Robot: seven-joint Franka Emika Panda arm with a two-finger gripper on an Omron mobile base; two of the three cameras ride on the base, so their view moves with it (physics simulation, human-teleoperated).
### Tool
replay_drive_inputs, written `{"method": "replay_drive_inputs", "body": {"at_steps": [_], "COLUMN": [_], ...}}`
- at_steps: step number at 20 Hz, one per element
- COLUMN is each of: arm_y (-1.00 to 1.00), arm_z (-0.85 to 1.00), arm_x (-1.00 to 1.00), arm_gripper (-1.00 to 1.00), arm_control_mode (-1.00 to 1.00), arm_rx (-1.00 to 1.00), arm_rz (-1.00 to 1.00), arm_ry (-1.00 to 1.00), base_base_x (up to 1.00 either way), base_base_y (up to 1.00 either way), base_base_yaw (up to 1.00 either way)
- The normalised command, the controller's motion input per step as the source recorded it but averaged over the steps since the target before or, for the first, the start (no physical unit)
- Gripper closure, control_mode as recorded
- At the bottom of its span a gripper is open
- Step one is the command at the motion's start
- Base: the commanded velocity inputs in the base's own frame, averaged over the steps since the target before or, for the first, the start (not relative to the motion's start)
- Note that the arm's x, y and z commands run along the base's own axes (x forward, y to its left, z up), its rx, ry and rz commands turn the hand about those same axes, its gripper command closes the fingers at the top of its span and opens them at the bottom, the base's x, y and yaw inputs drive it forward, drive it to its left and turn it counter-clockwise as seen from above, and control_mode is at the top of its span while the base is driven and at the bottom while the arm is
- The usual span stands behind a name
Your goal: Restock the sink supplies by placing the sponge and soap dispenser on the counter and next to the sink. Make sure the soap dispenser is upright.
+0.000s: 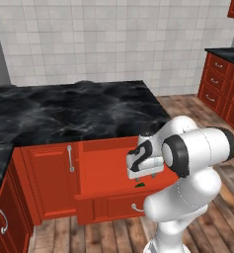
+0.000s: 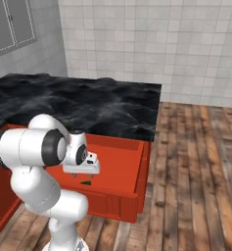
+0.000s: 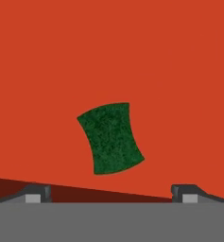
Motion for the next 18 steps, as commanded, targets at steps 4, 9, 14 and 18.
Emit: {"method": "replay_drive_inputs", "body": {"at_steps": [4, 9, 14, 18], "arm_y": [0.00, 0.00, 0.00, 0.00], "arm_z": [-0.14, -0.01, 0.00, 0.00], "arm_x": [0.00, 0.00, 0.06, 0.19], "arm_gripper": [-1.00, -1.00, -1.00, -1.00], "arm_control_mode": [-1.00, -1.00, -1.00, -1.00], "arm_rx": [-0.01, -0.02, -0.04, -0.02], "arm_rz": [0.06, 0.07, 0.09, 0.08], "arm_ry": [0.00, 0.00, 0.00, 0.02], "base_base_x": [0.00, 0.00, 0.00, 0.00], "base_base_y": [0.00, 0.00, 0.00, 0.00], "base_base_yaw": [0.00, 0.00, 0.00, 0.00]}}
